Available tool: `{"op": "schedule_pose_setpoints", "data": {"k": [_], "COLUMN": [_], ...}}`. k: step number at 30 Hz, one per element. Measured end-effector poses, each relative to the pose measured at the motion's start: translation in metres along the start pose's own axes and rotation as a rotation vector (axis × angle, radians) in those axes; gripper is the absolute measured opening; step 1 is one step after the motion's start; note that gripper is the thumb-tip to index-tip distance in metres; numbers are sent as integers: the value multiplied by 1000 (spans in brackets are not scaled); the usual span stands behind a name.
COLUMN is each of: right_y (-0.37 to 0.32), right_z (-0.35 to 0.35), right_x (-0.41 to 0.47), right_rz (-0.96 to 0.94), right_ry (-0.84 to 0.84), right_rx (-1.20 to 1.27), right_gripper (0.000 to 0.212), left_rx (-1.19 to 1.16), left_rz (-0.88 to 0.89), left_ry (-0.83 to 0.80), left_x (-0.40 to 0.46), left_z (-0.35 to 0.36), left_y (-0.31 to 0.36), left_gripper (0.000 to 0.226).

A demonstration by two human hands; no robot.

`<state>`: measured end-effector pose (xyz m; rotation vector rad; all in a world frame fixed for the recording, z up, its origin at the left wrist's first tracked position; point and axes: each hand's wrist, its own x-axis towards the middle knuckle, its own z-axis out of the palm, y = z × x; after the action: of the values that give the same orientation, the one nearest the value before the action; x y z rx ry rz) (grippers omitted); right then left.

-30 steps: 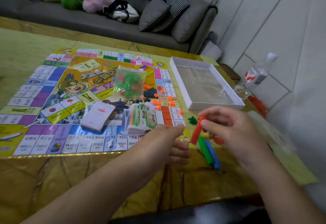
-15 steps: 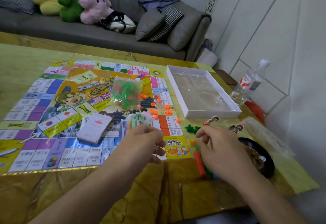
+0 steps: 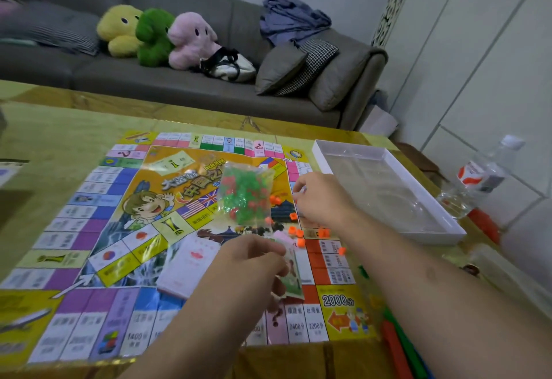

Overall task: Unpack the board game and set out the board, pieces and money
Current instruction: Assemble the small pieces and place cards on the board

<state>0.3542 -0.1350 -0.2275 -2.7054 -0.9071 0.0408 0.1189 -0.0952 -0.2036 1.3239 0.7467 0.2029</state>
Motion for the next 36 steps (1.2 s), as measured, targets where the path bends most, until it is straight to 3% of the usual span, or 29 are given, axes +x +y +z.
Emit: {"op": "schedule_pose_setpoints", "data": {"k": [2,6,11,14,18,22,27,29,31,36], "right_y": [-2,0,-8,-7,10,33,49,63,75,68], "right_z": [11,18,-37,-71,-71,-54,-54,-53,-47,-40], "right_x": [10,16,-41,-117,-196,-229,-248,-252,-251,-252], "right_rz": [9,4,-53,-149,-149,-142,-171,-105,-2,187], "right_ry": [29,72,172,123,76,127,69,150,223,46], "right_rx": [-61,-66,449,628,614,634,568,509,282,-111], "right_gripper": [9,19,12,10,17,22,23,18,17,33], "left_rx": [-9,19,-17,-118,-234,-197,-110,-77,-51,-56], "left_rz": [4,27,36,7,-42,-48,-37,-25,-23,-76], "left_ry": [-3,-5,-15,-145,-366,-431,-419,-349,-305,-261], "left_x": [4,10,6,-3,-18,-32,-42,-43,-44,-47], "left_z": [-3,-10,-11,0,19,36,45,47,50,58], "left_y": [1,-1,-3,-5,-17,-30,-37,-38,-40,-35], "left_gripper": [13,14,17,18,29,21,15,13,14,22]}}
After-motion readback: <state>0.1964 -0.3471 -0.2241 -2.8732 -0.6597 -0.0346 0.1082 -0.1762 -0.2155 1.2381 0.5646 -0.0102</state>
